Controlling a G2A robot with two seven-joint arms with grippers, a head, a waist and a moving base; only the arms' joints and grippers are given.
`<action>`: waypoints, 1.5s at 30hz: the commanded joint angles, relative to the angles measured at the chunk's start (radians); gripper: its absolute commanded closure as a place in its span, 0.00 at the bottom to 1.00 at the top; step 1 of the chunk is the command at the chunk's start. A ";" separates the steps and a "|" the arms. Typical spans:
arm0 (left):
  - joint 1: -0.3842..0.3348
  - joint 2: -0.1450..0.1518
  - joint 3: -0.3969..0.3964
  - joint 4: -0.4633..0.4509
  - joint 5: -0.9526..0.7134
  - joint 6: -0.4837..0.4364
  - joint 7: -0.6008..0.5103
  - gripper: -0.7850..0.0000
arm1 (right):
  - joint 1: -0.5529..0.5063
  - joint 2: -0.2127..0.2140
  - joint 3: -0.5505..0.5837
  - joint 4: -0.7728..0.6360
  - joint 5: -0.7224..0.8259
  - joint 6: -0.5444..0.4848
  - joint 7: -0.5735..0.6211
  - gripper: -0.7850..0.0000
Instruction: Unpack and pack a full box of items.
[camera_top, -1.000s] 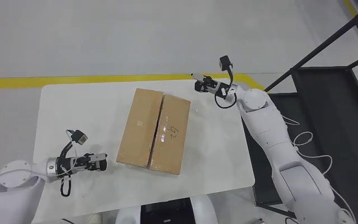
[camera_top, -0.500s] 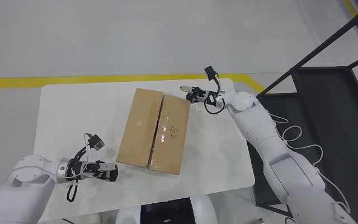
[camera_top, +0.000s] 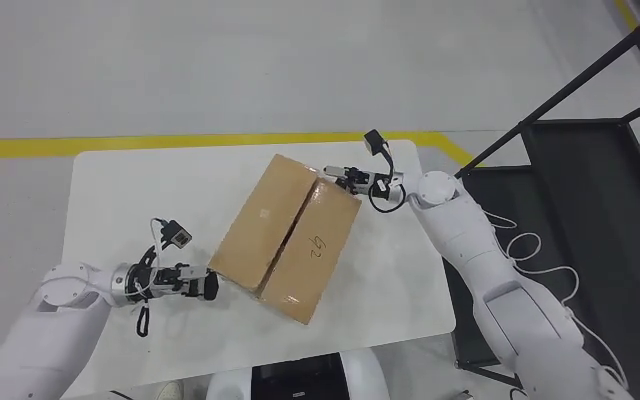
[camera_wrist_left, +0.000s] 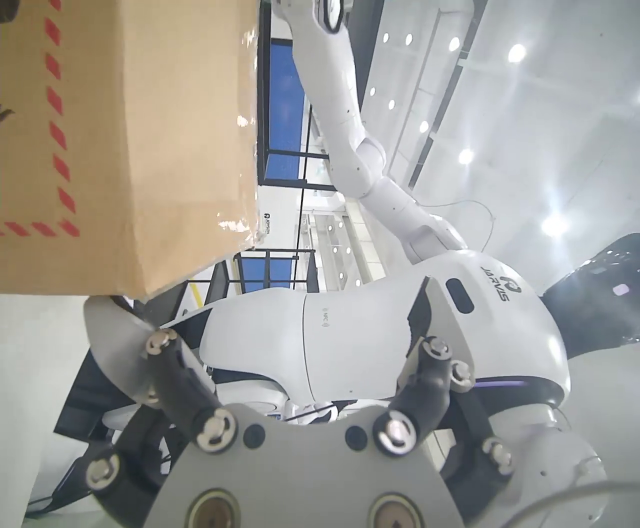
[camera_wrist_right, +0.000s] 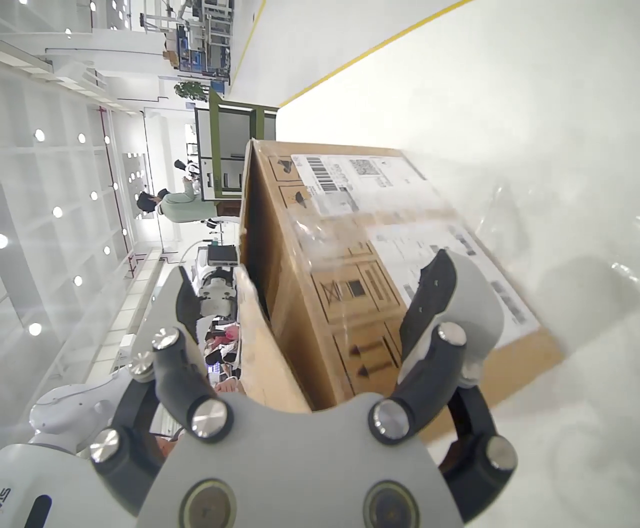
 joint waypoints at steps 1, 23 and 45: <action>-0.009 -0.004 0.001 0.013 -0.007 -0.018 0.031 0.00 | -0.015 0.004 0.005 -0.022 -0.004 0.012 0.006 0.00; -0.082 -0.044 -0.020 0.134 -0.099 -0.119 0.259 0.00 | -0.258 0.087 0.167 -0.427 -0.057 0.288 -0.003 0.00; -0.067 -0.060 -0.043 0.135 -0.025 -0.120 0.368 0.00 | -0.458 0.158 0.275 -0.727 -0.144 0.619 0.177 0.00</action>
